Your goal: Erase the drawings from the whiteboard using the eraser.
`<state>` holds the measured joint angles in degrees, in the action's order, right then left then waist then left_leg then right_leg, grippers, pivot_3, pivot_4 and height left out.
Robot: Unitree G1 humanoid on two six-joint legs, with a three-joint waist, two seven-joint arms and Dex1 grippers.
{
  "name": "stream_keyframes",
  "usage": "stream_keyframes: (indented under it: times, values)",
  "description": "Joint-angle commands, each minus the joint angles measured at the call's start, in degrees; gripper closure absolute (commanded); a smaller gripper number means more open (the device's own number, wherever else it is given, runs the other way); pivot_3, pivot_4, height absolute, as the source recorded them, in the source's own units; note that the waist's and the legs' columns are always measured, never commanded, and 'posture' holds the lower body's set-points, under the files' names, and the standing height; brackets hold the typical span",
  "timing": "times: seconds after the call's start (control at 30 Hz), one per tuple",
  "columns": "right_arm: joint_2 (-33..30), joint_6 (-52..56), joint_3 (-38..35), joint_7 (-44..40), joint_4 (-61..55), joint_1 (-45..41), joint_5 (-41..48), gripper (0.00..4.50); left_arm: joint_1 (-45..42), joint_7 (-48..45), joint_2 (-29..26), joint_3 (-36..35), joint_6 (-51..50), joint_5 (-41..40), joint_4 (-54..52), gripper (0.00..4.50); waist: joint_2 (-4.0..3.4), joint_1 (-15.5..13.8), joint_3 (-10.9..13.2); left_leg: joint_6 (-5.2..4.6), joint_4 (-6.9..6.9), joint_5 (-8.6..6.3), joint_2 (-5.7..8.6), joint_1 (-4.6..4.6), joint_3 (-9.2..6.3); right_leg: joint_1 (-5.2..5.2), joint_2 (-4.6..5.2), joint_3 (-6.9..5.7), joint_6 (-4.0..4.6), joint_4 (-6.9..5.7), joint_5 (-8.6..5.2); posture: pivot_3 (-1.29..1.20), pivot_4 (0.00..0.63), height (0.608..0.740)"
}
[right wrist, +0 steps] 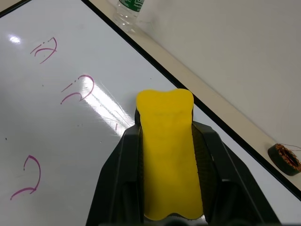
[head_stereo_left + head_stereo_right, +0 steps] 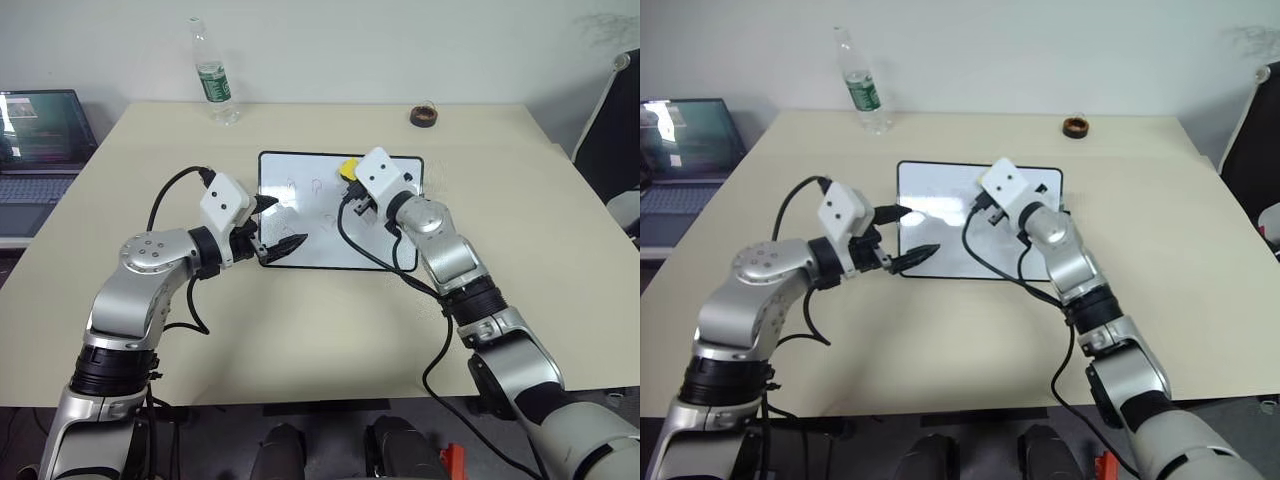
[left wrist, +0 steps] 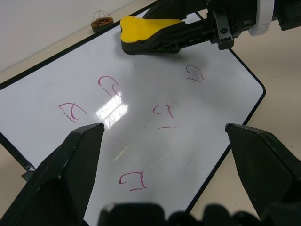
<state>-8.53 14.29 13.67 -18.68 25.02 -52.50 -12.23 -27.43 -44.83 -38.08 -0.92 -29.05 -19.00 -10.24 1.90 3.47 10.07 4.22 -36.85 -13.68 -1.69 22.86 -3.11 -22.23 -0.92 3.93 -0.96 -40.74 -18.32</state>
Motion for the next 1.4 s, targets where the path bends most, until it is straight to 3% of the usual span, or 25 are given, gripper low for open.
stream_keyframes:
  times: [0.03,0.23,0.47,0.83,1.1,1.4]
  values:
    - [-0.61,2.17,2.40,-4.39,0.01,1.73,-0.34,3.43,-0.51,0.59,-0.33,-0.93,-0.76,-0.50,-3.53,0.00,0.00,0.00,0.00,0.00,0.00,0.00,0.00,-0.02,0.00,0.01,0.00,0.00,0.00,-0.01,0.00,0.00,0.150,0.740]
    - [-3.33,3.54,4.33,-8.81,-4.21,4.83,-1.18,3.43,-0.45,0.53,-0.37,-0.99,-1.20,-0.52,-3.60,0.00,0.01,-0.08,-0.01,0.00,-0.05,0.01,0.03,-0.08,-0.03,0.06,-0.01,-0.02,0.00,-0.09,0.00,0.00,0.150,0.740]
    - [-3.60,2.10,0.73,-1.49,-4.02,3.84,-1.52,3.43,-0.25,-0.44,-0.49,-0.38,-0.87,-0.28,-2.35,0.00,0.01,-0.14,0.00,0.00,-0.05,0.01,0.03,-0.07,-0.06,0.06,-0.01,-0.04,0.00,-0.09,0.00,0.00,0.150,0.740]
    - [-7.49,2.93,13.54,-15.45,-17.43,13.38,-4.87,3.43,2.84,-3.99,-3.30,0.07,1.92,2.12,1.54,0.00,0.00,-0.20,0.00,0.00,-0.02,0.00,0.02,-0.04,-0.05,0.05,-0.01,-0.05,0.00,-0.02,-0.01,0.00,0.150,0.740]
    - [-4.33,-1.51,7.55,-1.75,-14.65,9.45,-7.48,3.43,5.15,-6.15,-4.10,-0.03,3.18,2.50,2.20,0.00,0.00,-0.20,0.10,0.00,-0.02,0.00,0.02,-0.01,-0.04,0.00,-0.01,-0.03,0.00,-0.02,-0.01,0.00,0.150,0.740]
    - [-4.86,-2.29,13.63,-11.50,-16.09,12.89,-7.00,3.43,7.77,-7.43,-4.88,-0.27,4.93,3.17,3.04,0.00,-0.01,-0.19,0.11,0.00,0.17,-0.01,-0.01,0.05,-0.03,-0.01,0.00,-0.05,0.01,0.29,-0.01,0.00,0.150,0.740]
